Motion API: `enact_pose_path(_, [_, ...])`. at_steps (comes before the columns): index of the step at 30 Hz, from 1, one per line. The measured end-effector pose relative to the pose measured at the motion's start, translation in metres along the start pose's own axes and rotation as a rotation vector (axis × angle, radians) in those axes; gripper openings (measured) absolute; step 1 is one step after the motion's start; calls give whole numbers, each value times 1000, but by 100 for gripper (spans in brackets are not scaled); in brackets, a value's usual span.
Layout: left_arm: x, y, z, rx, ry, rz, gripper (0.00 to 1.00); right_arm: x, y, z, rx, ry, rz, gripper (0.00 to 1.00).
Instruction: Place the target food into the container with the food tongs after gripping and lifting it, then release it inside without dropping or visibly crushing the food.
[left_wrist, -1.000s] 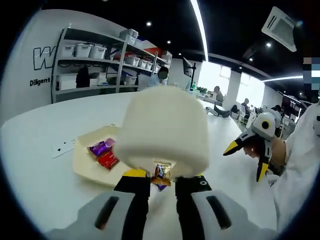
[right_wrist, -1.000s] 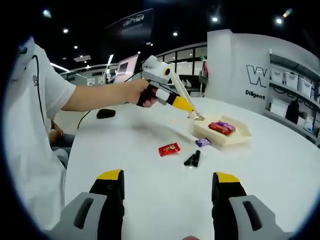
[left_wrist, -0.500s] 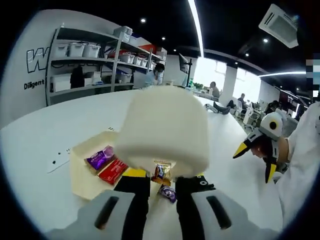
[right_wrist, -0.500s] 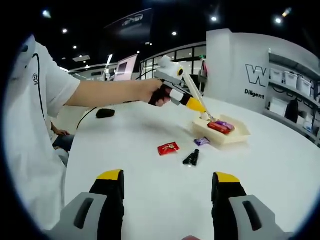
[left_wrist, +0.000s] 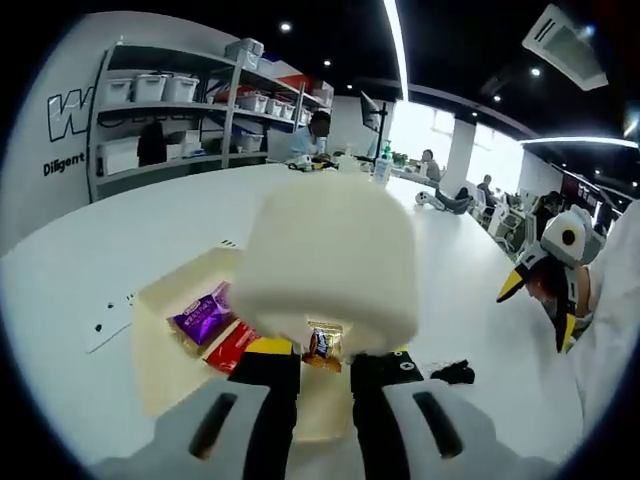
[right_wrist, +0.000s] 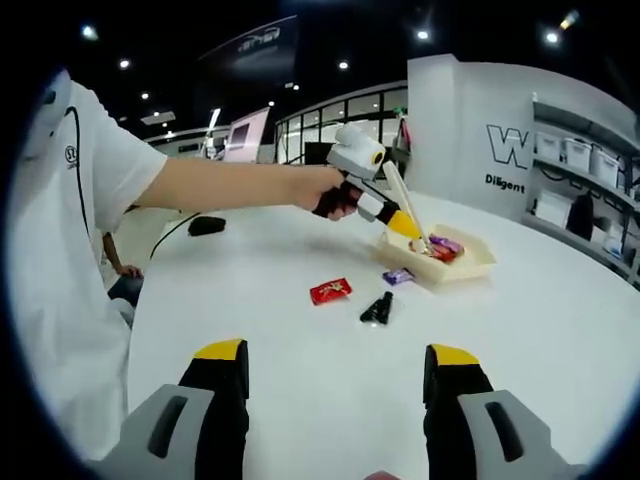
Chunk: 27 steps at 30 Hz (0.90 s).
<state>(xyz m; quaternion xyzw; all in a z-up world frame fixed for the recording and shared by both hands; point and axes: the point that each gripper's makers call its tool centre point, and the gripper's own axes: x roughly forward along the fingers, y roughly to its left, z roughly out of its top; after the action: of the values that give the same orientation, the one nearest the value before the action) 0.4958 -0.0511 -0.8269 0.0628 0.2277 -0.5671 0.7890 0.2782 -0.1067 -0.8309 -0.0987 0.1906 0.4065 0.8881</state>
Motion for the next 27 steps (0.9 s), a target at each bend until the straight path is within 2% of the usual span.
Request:
enact_pose_path(6, [6,12,-4,-1,17,8,17,0,-1,0,0,1,-1,68])
enact_pose_path(17, [19,13,-4,46,58,14,17,0,-1,-1,3,4,-2,68])
enact_pose_path(18, [21,13,-7,70,78,12,18,-1,-1,-2,3,5,-2,68])
enact_pose_path(27, [24,18,-2,169,111,16,18,-1,-1,-3,6,6,-3,68])
